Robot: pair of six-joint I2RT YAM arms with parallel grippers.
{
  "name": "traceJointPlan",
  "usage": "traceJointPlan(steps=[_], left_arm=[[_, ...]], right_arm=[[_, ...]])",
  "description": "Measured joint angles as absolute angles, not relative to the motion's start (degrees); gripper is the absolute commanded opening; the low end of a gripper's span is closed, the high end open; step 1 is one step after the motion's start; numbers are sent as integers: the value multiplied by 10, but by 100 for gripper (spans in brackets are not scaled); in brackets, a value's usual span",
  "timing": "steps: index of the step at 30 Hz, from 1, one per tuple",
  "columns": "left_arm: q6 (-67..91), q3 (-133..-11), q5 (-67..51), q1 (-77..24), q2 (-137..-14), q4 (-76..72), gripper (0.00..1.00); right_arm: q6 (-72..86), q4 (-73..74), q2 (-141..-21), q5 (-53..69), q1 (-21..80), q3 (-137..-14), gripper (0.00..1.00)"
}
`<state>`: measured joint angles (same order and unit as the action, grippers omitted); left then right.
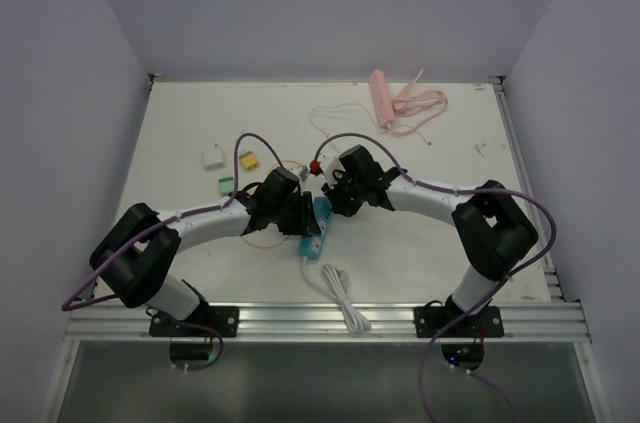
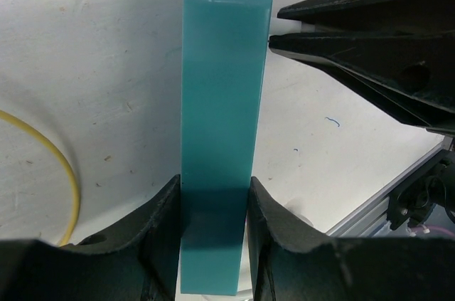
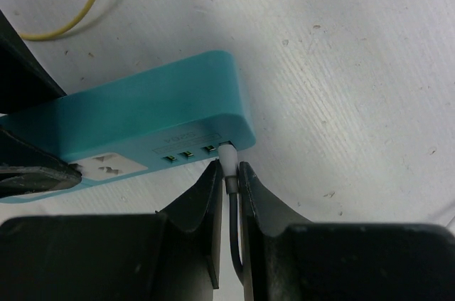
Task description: Pull the plug off the socket
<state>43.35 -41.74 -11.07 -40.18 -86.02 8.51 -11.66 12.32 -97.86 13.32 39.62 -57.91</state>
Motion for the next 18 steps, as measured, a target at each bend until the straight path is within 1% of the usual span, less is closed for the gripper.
traceJointPlan(steps=[18], left_arm=[[455,-473,-90,-403,-895,150,0]], right_arm=[[-75,141,-964,89,398,-575,0]])
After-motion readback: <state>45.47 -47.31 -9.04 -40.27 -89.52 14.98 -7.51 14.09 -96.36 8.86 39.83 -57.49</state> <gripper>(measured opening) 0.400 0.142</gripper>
